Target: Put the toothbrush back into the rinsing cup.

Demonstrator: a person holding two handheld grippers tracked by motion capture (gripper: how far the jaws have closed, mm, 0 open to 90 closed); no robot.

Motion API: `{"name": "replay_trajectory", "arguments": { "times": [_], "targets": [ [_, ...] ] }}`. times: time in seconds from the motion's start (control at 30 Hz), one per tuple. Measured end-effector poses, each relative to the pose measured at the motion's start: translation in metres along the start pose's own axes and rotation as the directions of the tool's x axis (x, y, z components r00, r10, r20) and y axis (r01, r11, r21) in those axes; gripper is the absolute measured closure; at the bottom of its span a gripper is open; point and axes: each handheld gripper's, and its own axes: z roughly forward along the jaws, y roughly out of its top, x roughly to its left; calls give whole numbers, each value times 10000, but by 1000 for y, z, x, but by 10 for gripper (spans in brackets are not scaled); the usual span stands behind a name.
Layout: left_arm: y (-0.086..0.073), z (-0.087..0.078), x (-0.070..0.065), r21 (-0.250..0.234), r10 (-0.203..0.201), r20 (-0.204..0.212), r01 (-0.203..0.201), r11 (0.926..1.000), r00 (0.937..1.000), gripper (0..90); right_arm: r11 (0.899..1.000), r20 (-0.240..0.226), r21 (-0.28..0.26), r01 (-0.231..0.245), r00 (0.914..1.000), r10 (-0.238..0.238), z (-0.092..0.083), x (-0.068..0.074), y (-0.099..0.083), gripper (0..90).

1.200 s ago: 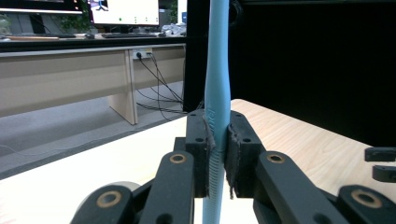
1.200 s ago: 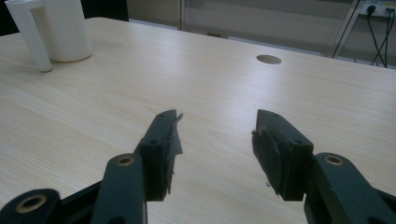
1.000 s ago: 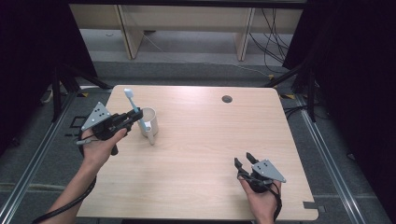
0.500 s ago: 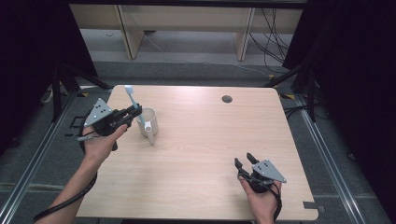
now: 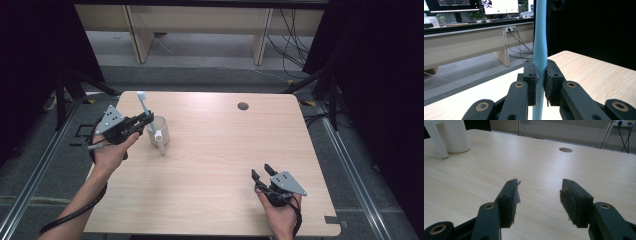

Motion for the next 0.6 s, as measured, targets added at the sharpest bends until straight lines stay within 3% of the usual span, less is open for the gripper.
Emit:
{"name": "replay_trajectory", "arguments": {
  "times": [0.47, 0.6],
  "targets": [
    [-7, 6, 0, 72, 62, -40, -62, 10000, 10000, 806, 9996, 106, -3, 289, 9995, -289, 0, -1, 0, 483],
    [-9, 7, -1, 110, 64, -41, -64, 9999, 10000, 806, 9998, 97, 171, -94, 9999, 92, 0, 2, -1, 482]
  ]
}}
